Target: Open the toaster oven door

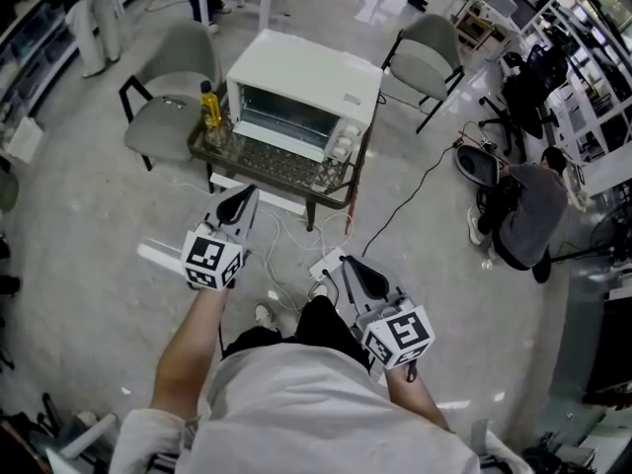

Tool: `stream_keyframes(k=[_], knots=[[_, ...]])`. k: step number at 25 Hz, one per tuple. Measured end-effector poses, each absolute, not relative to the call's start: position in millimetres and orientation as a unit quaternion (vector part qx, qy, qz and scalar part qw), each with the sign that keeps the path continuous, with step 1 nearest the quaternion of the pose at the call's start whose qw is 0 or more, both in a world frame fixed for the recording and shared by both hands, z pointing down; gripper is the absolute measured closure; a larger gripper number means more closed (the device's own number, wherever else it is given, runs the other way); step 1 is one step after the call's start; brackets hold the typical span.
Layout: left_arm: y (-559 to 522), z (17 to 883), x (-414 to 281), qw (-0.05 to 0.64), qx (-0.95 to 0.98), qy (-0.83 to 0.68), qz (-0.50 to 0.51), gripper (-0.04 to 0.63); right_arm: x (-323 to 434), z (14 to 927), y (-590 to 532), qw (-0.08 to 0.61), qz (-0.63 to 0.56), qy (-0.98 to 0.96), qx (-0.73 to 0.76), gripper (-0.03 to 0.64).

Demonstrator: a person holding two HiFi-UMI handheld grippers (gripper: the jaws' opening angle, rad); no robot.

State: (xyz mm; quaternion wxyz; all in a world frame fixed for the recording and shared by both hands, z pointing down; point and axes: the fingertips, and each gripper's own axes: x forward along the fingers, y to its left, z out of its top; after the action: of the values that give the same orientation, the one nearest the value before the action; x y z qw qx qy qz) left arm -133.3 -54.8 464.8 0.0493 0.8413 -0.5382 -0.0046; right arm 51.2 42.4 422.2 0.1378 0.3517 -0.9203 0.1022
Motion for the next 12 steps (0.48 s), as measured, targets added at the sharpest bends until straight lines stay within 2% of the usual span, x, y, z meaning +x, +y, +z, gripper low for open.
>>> stream_keyframes(k=[12], knots=[[-17,390,-153,-0.052,0.825,-0.562,-0.008,0.574,57,402,15,0.108,0.081,-0.922,0.364,0.595]])
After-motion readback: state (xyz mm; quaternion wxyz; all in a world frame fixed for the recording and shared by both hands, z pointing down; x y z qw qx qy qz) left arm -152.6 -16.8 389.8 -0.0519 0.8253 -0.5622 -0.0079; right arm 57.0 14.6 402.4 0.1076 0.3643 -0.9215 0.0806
